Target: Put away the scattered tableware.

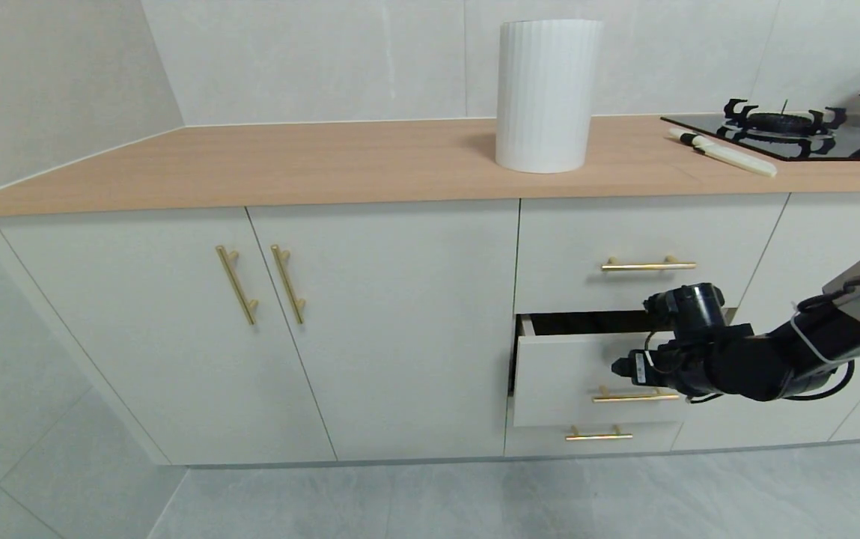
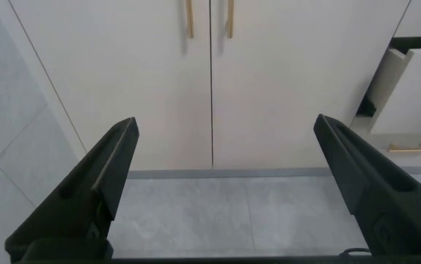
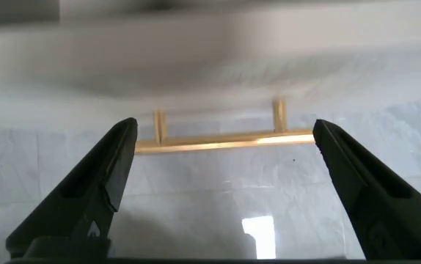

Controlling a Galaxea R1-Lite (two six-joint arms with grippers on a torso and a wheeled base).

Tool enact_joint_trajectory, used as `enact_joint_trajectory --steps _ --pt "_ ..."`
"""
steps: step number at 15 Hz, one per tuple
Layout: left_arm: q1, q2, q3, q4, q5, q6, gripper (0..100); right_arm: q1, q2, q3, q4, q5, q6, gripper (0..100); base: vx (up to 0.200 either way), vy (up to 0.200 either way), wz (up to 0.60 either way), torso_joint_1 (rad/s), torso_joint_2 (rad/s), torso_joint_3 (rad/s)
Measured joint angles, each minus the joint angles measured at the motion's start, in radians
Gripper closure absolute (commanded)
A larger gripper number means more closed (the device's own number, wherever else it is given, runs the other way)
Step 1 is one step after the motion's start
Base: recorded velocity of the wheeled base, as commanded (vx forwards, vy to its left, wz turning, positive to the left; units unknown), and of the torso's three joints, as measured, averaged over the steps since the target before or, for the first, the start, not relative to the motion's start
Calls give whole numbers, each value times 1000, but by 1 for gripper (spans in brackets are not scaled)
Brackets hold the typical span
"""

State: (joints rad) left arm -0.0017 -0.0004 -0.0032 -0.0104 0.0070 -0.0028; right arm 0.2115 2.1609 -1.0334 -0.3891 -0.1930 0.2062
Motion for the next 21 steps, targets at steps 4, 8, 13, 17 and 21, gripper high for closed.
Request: enact_joint_trajectory --steps 4,8,13,17,21 --pt "0 0 0 0 0 0 0 -3 56 -3 -232 -60 9 0 0 0 0 0 0 0" --pt "0 0 0 0 0 0 0 -3 105 -2 -342 -70 15 0 0 0 0 0 0 0" --pt "1 0 0 0 0 0 0 -3 151 -29 -428 -116 42 0 0 0 0 0 0 0" --pt "0 0 0 0 0 0 0 -3 183 -53 -481 -127 44 0 0 0 0 0 0 0" --pt "0 0 0 0 -1 0 0 -2 210 -83 -500 -161 51 0 0 0 0 0 0 0"
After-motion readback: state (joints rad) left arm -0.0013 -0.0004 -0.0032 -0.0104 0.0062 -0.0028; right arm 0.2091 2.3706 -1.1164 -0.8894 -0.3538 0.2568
